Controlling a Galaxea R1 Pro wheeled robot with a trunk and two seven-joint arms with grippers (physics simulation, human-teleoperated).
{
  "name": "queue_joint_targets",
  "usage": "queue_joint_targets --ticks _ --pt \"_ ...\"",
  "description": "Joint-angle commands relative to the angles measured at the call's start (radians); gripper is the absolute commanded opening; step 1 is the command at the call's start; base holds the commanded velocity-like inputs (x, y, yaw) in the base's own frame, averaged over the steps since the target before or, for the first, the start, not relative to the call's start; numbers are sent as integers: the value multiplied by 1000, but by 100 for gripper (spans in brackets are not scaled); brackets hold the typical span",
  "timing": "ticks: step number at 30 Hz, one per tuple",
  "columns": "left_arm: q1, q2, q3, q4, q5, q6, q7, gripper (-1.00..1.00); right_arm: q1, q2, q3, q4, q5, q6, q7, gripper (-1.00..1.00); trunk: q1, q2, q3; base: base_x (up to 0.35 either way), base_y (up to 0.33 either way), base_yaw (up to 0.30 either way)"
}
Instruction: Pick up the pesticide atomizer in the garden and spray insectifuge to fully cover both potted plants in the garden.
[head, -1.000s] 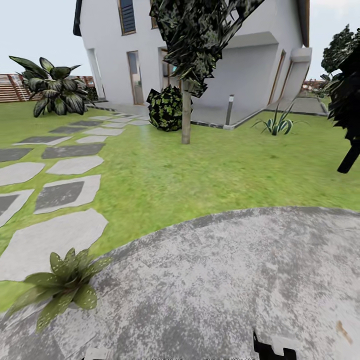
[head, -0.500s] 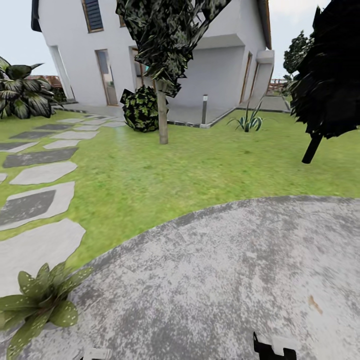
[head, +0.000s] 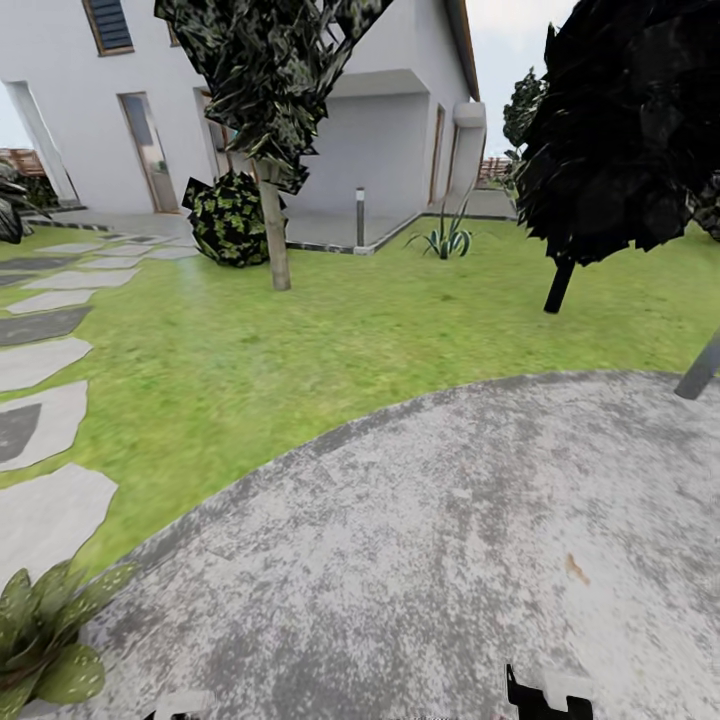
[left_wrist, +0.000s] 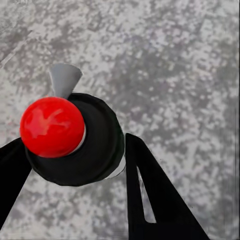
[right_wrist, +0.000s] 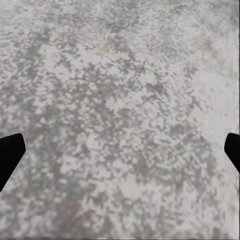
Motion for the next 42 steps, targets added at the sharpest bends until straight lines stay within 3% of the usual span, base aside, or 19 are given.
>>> queue_joint_targets --ticks 1,42 --pt "0 -1 6 1 -11 -4 3 -100 -1 0 8 1 -8 -3 -2 100 0 0 -1 0 0 -292" --pt "0 0 7 7 -9 -3 2 -100 -1 0 8 1 -8 -3 -2 100 0 0 -3 0 0 -299"
